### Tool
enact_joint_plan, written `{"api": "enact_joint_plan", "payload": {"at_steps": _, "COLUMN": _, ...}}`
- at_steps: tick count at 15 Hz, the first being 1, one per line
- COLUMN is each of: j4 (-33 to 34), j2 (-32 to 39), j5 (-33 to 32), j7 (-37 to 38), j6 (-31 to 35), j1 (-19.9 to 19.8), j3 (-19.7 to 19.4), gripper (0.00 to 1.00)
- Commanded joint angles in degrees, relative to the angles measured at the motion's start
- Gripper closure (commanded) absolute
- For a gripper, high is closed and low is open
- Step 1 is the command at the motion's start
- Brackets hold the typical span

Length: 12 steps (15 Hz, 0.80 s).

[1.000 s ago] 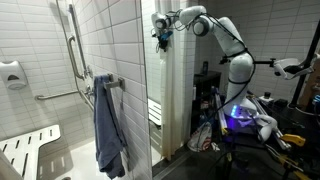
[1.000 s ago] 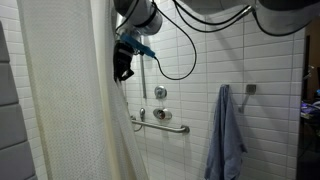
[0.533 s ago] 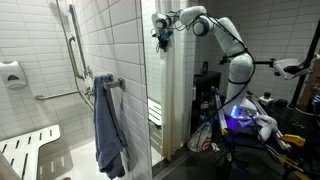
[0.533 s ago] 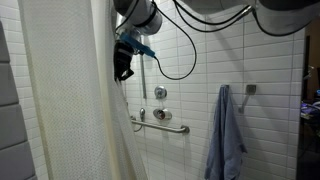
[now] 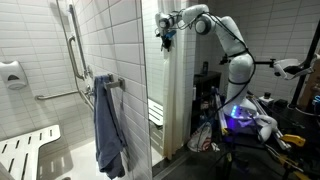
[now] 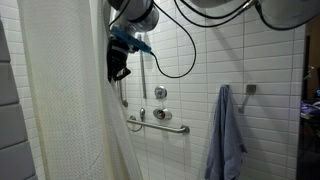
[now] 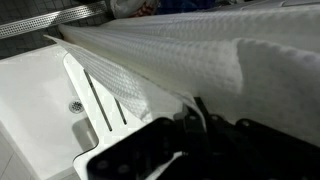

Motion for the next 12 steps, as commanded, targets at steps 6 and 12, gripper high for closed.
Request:
{"api": "enact_joint_plan", "payload": {"at_steps": 6, "j4": -7.9, "j2": -3.8, "j5": -0.3, "j7": 3.5, "j6": 1.6, "j1": 2.0, "j3": 0.3, "gripper": 1.0}}
{"api": "enact_joint_plan", "payload": {"at_steps": 12, "j4": -4.0, "j2": -0.5, "j5": -1.2, "j7": 1.5, "j6": 0.6, "j1": 3.1, "j3": 0.7, "gripper": 1.0}}
